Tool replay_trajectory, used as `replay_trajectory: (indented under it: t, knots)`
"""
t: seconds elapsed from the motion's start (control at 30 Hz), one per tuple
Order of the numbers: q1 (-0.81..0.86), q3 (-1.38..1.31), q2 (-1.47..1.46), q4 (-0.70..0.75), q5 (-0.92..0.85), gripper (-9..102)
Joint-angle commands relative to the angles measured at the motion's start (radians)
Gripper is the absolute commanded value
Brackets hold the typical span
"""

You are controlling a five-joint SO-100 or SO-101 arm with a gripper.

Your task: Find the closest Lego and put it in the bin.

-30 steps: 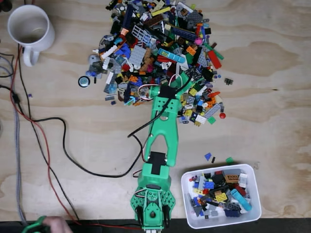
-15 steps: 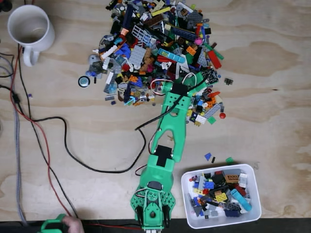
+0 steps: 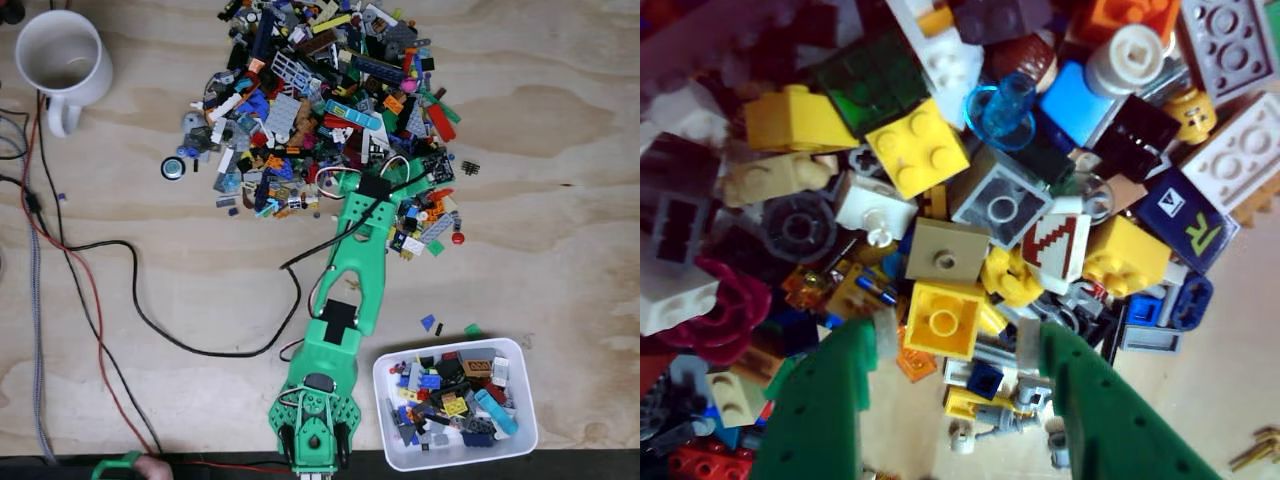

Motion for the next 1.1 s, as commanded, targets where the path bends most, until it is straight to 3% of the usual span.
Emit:
replay_trajectory:
  t: [0.0, 0.27, 0.83, 1.07]
  knots:
    - [0.012, 0.037, 0.078, -0.040, 0.009, 18]
    - [0.009, 0.046, 0.077, -0.075, 0.014, 17]
    - [-0.095, 0.083, 0.187, 0.015, -0.092, 18]
    - [-0.063, 0.089, 0.169, 0.006, -0.087, 17]
